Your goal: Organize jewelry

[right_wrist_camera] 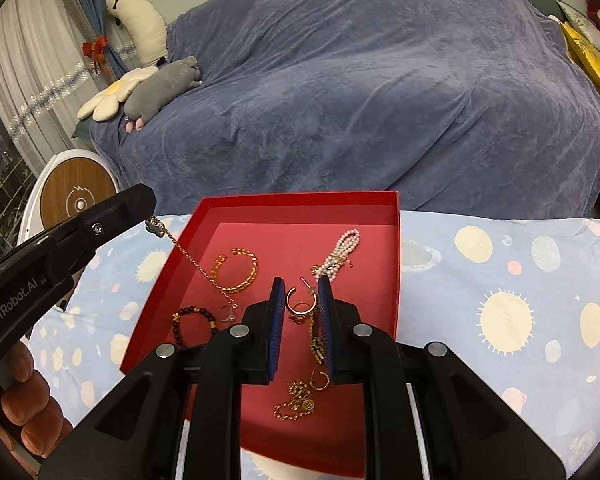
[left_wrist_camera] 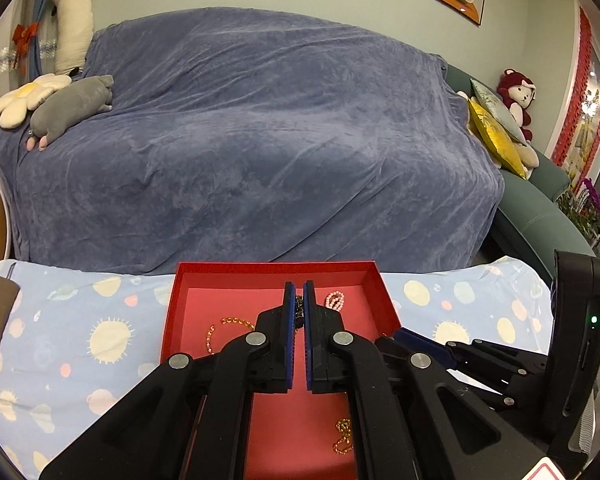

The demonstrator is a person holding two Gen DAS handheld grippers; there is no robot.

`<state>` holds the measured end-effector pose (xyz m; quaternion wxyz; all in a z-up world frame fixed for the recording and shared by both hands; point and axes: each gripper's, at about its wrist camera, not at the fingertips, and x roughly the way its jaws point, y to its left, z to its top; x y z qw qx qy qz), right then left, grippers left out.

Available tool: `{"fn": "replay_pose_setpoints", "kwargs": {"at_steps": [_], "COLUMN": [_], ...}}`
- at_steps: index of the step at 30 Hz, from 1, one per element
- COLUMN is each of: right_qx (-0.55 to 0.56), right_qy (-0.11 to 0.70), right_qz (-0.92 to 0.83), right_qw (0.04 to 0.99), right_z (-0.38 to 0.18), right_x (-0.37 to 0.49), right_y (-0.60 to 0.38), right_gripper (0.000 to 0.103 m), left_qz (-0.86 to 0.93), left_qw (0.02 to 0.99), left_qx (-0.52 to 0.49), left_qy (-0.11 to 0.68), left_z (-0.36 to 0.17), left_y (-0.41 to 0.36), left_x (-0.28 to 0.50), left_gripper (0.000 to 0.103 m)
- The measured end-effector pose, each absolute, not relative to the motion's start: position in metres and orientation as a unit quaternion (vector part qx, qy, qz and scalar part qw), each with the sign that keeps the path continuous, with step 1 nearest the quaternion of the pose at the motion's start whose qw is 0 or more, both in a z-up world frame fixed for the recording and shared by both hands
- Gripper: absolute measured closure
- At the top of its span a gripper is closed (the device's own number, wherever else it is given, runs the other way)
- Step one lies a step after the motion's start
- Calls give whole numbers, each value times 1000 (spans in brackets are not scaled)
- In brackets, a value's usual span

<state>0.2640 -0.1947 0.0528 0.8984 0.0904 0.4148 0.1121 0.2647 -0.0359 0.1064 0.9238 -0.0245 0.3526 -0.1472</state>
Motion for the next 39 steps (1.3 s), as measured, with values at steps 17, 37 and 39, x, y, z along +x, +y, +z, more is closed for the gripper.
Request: {"fn": "replay_pose_setpoints", "kwargs": {"at_steps": [17,37,39], "right_qx": [99,105,96], "right_qy": [389,378,379], "right_qz": [91,120,116], "right_qw": [912,912,913], "right_z": [48,58,56], "right_x": [230,109,110], "right_y": [-216,-191,-188], "right_gripper": [69,60,60], "left_qz": [-97,-60,-58], "left_qw": [919,922,919], "left_qx": [-19,-19,-21], "left_qy": [381,383,389], "left_z": [64,59,54], "left_y": [-10,25,26], "left_x": [247,130,132], "left_gripper": [56,40,40]}}
